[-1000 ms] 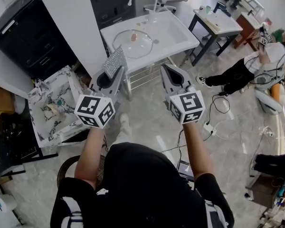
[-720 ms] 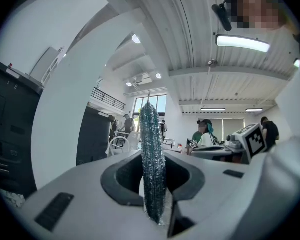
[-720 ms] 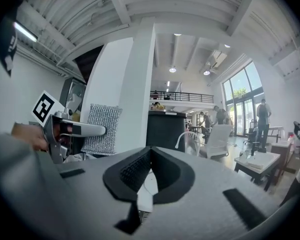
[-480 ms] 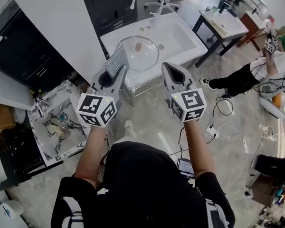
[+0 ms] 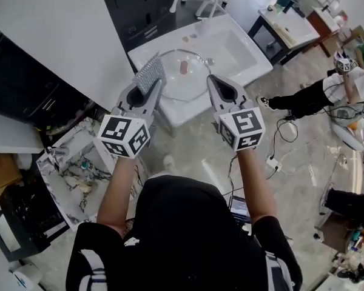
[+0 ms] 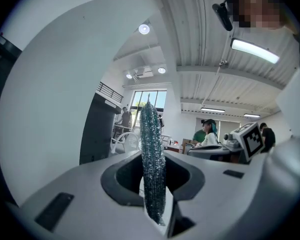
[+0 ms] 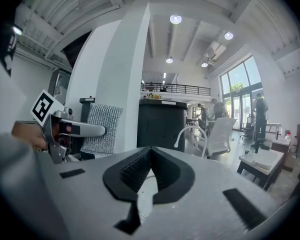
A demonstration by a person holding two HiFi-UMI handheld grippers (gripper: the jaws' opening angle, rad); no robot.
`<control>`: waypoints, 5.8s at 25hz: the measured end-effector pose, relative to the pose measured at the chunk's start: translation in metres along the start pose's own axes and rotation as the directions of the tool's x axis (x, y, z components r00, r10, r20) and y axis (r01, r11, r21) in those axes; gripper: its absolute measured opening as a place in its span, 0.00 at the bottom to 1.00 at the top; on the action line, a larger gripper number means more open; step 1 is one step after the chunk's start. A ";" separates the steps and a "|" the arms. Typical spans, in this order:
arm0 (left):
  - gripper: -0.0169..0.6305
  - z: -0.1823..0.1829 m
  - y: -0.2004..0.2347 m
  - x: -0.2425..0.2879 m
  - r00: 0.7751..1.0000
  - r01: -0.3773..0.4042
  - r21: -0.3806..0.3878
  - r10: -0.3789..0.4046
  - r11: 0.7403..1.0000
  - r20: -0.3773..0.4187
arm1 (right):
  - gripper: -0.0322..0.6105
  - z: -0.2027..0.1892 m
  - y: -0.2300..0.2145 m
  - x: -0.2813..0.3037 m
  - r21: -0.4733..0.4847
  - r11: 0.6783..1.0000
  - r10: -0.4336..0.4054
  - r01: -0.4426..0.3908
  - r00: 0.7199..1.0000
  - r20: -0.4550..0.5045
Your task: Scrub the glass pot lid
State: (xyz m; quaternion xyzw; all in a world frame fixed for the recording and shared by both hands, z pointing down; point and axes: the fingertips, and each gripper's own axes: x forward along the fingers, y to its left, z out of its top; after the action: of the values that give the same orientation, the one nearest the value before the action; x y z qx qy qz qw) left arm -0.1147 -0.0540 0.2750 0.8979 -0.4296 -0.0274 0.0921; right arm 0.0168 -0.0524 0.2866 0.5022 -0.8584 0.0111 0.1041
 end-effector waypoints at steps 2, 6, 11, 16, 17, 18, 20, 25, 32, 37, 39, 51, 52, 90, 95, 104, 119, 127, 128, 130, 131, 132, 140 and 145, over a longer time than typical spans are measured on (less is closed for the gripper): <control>0.14 -0.003 0.010 0.007 1.000 0.015 -0.010 -0.015 1.000 -0.009 | 0.05 -0.002 -0.001 0.012 -0.003 1.000 -0.007 0.007 1.000 -0.014; 0.14 -0.014 0.024 0.019 0.998 0.052 -0.043 -0.053 0.998 -0.026 | 0.05 -0.012 -0.006 0.028 -0.008 1.000 -0.027 0.026 0.998 -0.055; 0.14 -0.034 0.033 0.031 0.995 0.073 -0.071 -0.077 0.995 -0.058 | 0.05 -0.033 -0.009 0.042 -0.019 1.000 -0.018 0.015 0.991 -0.130; 0.14 -0.049 0.044 0.037 0.994 0.057 -0.087 -0.065 0.995 -0.085 | 0.05 -0.057 -0.010 0.054 -0.015 1.000 0.014 -0.017 0.981 -0.194; 0.14 -0.053 0.047 0.039 0.994 0.052 -0.091 -0.060 0.995 -0.090 | 0.05 -0.062 -0.010 0.057 -0.014 1.000 0.022 -0.026 0.979 -0.204; 0.14 -0.057 0.048 0.041 0.993 0.049 -0.095 -0.059 0.994 -0.098 | 0.05 -0.067 -0.011 0.060 -0.013 0.999 0.031 -0.035 0.977 -0.213; 0.14 -0.065 0.049 0.046 0.991 0.050 -0.101 -0.062 0.994 -0.117 | 0.05 -0.078 -0.015 0.067 -0.007 0.999 0.048 -0.051 0.971 -0.235; 0.14 -0.082 0.054 0.068 0.986 0.035 -0.106 -0.052 0.994 -0.160 | 0.05 -0.100 -0.025 0.086 0.015 0.995 0.096 -0.096 0.954 -0.284; 0.14 -0.105 0.062 0.103 0.976 0.016 -0.099 -0.038 0.995 -0.216 | 0.05 -0.139 -0.035 0.110 0.034 0.981 0.188 -0.190 0.905 -0.381; 0.14 -0.123 0.073 0.122 0.965 -0.019 -0.098 -0.008 0.995 -0.263 | 0.05 -0.170 -0.043 0.123 0.067 0.967 0.250 -0.248 0.856 -0.452; 0.14 -0.127 0.077 0.128 0.961 -0.028 -0.088 0.003 0.996 -0.276 | 0.05 -0.183 -0.045 0.129 0.077 0.961 0.269 -0.265 0.837 -0.476; 0.14 -0.167 0.102 0.146 0.921 -0.094 -0.058 0.065 0.994 -0.383 | 0.17 -0.251 -0.051 0.158 0.145 0.921 0.371 -0.362 0.701 -0.610; 0.14 -0.170 0.105 0.146 0.918 -0.100 -0.061 0.069 0.993 -0.390 | 0.18 -0.258 -0.052 0.160 0.140 0.920 0.370 -0.367 0.688 -0.624; 0.14 -0.211 0.133 0.174 0.851 -0.058 0.106 0.104 0.993 -0.514 | 0.42 -0.331 -0.047 0.180 0.084 0.901 0.343 -0.427 0.580 -0.739; 0.14 -0.215 0.136 0.192 0.835 0.022 0.189 0.086 0.982 -0.543 | 0.42 -0.331 -0.048 0.180 0.083 0.903 0.345 -0.422 0.594 -0.726; 0.14 -0.224 0.142 0.219 0.761 0.188 0.395 0.121 0.899 -0.638 | 0.42 -0.331 -0.048 0.180 0.095 0.902 0.355 -0.422 0.597 -0.719; 0.14 -0.272 0.159 0.237 0.639 0.440 0.594 0.230 0.673 -0.734 | 0.42 -0.331 -0.047 0.180 0.104 0.902 0.363 -0.419 0.603 -0.711; 0.14 -0.296 0.169 0.238 0.581 0.552 0.619 0.276 0.559 -0.766 | 0.42 -0.332 -0.048 0.180 0.110 0.899 0.371 -0.424 0.603 -0.706; 0.14 -0.298 0.170 0.237 0.574 0.566 0.622 0.283 0.541 -0.769 | 0.42 -0.331 -0.048 0.181 0.111 0.899 0.371 -0.424 0.604 -0.705; 0.14 -0.303 0.172 0.236 0.566 0.589 0.628 0.296 0.509 -0.770 | 0.42 -0.330 -0.048 0.180 0.111 0.901 0.369 -0.419 0.607 -0.704; 0.14 -0.305 0.173 0.235 0.563 0.597 0.631 0.301 0.495 -0.769 | 0.42 -0.330 -0.048 0.180 0.111 0.902 0.368 -0.418 0.608 -0.703; 0.14 -0.307 0.174 0.234 0.560 0.605 0.634 0.308 0.482 -0.769 | 0.42 -0.329 -0.048 0.180 0.111 0.902 0.368 -0.417 0.609 -0.702; 0.14 -0.318 0.173 0.223 0.547 0.634 0.643 0.338 0.431 -0.766 | 0.42 -0.330 -0.048 0.180 0.112 0.902 0.369 -0.418 0.610 -0.701; 0.14 -0.321 0.172 0.217 0.541 0.641 0.640 0.341 0.425 -0.769 | 0.42 -0.332 -0.048 0.180 0.115 0.902 0.369 -0.416 0.609 -0.702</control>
State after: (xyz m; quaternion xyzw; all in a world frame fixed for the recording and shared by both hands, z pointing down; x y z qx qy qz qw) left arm -0.0689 -0.2833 0.6286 0.7382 -0.1778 0.6161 -0.2095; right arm 0.0289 -0.1897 0.6409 0.2548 -0.8397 0.2001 0.4359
